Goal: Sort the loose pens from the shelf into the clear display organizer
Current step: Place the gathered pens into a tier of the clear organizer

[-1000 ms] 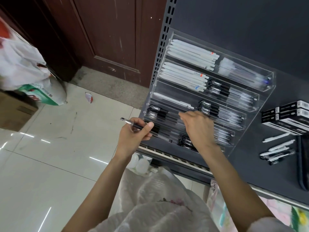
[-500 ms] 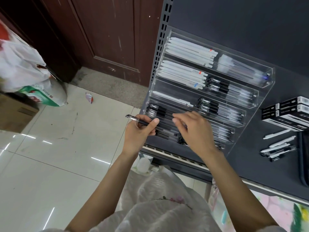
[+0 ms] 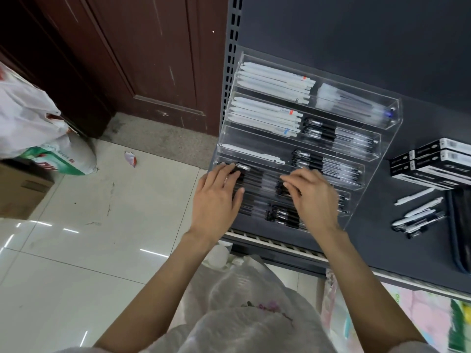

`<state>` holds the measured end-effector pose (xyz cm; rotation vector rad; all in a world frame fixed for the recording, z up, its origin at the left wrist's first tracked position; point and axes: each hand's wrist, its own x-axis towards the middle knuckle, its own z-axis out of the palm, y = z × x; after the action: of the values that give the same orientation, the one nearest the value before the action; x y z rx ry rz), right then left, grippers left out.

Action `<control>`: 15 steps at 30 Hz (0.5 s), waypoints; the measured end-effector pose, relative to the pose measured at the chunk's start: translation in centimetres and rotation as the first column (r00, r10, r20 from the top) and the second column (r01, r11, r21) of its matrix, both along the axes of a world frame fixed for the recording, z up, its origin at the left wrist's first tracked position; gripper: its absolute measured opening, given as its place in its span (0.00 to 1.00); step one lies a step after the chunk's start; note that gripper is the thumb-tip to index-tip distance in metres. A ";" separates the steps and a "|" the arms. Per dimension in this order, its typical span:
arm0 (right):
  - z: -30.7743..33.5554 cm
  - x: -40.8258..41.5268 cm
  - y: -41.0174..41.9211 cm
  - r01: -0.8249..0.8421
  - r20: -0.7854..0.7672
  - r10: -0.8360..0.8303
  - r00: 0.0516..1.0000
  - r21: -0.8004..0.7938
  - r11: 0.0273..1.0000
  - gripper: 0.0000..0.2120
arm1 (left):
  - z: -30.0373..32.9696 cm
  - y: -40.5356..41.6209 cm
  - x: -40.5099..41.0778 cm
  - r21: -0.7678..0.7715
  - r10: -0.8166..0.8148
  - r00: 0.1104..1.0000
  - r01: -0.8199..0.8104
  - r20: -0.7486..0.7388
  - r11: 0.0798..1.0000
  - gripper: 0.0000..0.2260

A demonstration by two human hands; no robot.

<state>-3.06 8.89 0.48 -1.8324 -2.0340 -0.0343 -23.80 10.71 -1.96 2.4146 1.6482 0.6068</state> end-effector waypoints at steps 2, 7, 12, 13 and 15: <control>-0.3 -0.3 0.5 -0.029 0.068 0.029 0.997 0.002 1.000 0.06 | -0.3 0.2 -0.3 -0.073 -0.016 0.991 0.006 -0.135 0.997 0.21; -1.3 -1.5 1.6 -0.072 0.213 0.067 0.975 0.016 0.997 0.12 | -0.7 0.3 -0.7 -0.147 -0.032 0.970 -0.004 -0.243 0.989 0.22; -1.8 -2.8 2.6 -0.099 0.256 0.092 0.962 0.014 0.995 0.12 | -1.0 0.3 -0.4 -0.107 -0.017 0.967 -0.011 -0.255 0.994 0.22; -1.9 -3.2 2.7 -0.102 0.247 0.099 0.964 0.001 0.995 0.13 | -1.1 0.3 -0.5 -0.107 -0.019 0.967 -0.008 -0.253 0.994 0.22; -2.4 -3.7 2.8 -0.109 0.225 0.115 0.967 -0.039 0.993 0.15 | -1.2 0.3 -0.5 -0.100 -0.020 0.968 -0.005 -0.251 0.995 0.22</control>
<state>-6.74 11.73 -1.92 -1.7965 -2.3010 -0.1952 -24.32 11.04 -3.13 2.5077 1.7140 0.2152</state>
